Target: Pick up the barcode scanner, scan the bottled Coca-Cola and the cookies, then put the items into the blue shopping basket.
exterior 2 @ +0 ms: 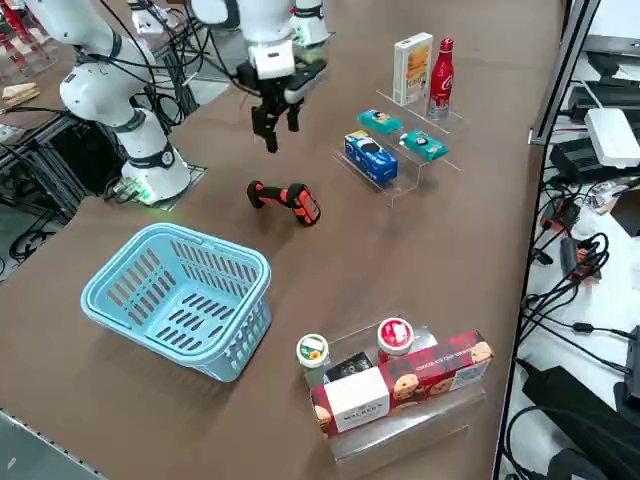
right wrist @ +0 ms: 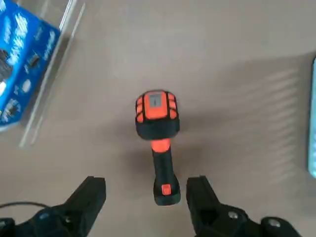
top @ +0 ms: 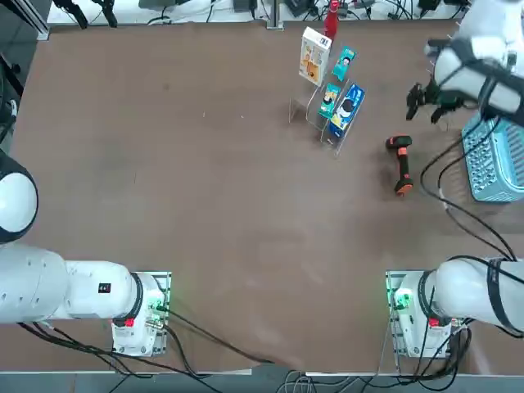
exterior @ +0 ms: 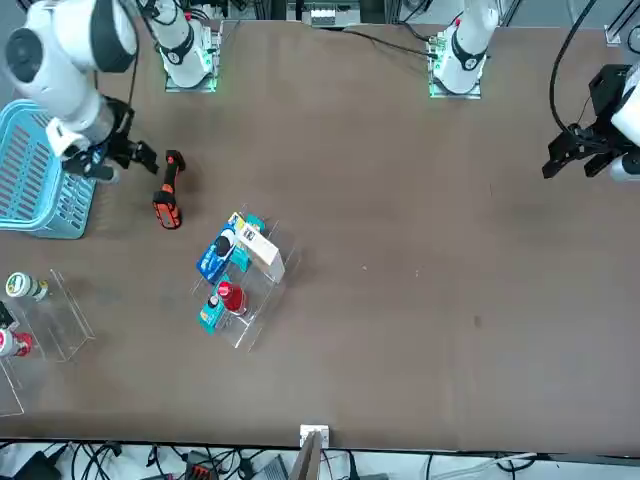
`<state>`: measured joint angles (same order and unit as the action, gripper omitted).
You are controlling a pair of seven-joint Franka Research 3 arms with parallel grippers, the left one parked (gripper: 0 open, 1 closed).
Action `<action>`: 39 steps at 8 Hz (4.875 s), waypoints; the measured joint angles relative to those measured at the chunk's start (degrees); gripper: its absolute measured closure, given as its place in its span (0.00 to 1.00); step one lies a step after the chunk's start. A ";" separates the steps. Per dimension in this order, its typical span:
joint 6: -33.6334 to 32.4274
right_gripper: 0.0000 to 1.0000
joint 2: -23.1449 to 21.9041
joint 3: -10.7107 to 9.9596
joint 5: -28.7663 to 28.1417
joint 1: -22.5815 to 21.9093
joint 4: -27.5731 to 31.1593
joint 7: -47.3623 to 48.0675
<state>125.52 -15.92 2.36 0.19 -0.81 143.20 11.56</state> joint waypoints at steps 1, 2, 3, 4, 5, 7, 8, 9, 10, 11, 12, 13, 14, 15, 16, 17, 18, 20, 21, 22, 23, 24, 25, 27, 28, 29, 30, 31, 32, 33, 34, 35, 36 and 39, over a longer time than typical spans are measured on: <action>5.08 0.00 -1.47 0.00 0.00 -0.05 5.33 0.01; 9.31 0.00 -1.95 0.00 0.00 -0.05 9.27 0.01; 13.24 0.00 -1.94 0.00 0.00 -0.05 12.51 0.01; 17.15 0.00 -1.84 0.00 0.00 -0.05 15.46 0.01; 20.33 0.00 -1.41 -0.01 0.00 -0.05 17.58 0.00; 24.92 0.00 1.76 -0.01 0.00 -0.03 18.43 0.00; 28.06 0.00 4.54 -0.11 0.00 0.16 18.44 -0.33; 31.37 0.00 7.75 -0.23 0.00 0.97 18.41 -1.24; 34.09 0.00 10.53 -0.37 0.00 2.11 18.34 -2.49; 36.02 0.04 12.57 -0.49 0.00 2.90 18.23 -3.40; 36.67 0.07 13.57 -0.53 0.00 3.08 18.06 -3.49; 36.85 0.17 13.74 -0.52 0.00 3.07 17.95 -3.50; 36.95 0.42 13.71 -0.44 0.00 3.05 17.80 -3.50; 37.02 0.56 13.68 -0.40 0.00 3.04 17.68 -3.50; 37.05 0.56 13.70 -0.41 0.00 3.04 17.68 -3.50; 37.13 0.56 13.70 -0.41 0.00 3.04 17.61 -3.50; 37.31 0.56 13.64 -0.41 0.03 3.04 17.20 -3.51; 35.21 0.56 11.88 -0.36 0.19 2.98 14.95 -3.99; 30.30 0.56 9.82 -0.32 0.19 2.93 12.57 -4.83; 25.57 0.56 7.83 -0.32 0.18 2.89 9.61 -5.38; 22.09 0.56 6.26 -0.31 -0.24 2.48 6.40 -5.63; 17.46 0.56 5.18 -0.30 -3.48 1.20 2.49 -5.77; 10.57 0.56 4.55 -0.25 -9.50 -0.69 -2.93 -6.52; -0.48 0.56 4.02 -0.16 -20.85 -2.95 -13.35 -8.23; -2.16 0.56 3.98 -0.33 -27.88 -2.97 -15.67 -11.58; -2.37 0.56 4.11 -0.71 -35.51 -2.96 -15.98 -16.93; -2.04 0.56 4.90 -1.06 -40.89 -2.93 -15.52 -21.55; -1.34 0.56 6.51 -1.31 -45.35 -2.87 -15.00 -25.62; -0.82 0.56 8.56 -1.44 -49.90 -2.84 -14.71 -29.32; -0.54 0.56 10.62 -1.47 -54.08 -2.68 -14.67 -32.34; -0.52 0.56 12.47 -1.54 -58.51 -2.16 -14.57 -35.03; -0.58 0.56 14.18 -1.63 -63.53 -1.55 -14.33 -37.82; -0.58 0.56 15.91 -1.72 -68.94 -1.22 -13.99 -40.54; -1.16 0.56 20.22 -1.71 -79.19 -1.12 -13.31 -48.50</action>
<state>124.36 4.30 0.65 -79.00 -1.93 129.89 -36.94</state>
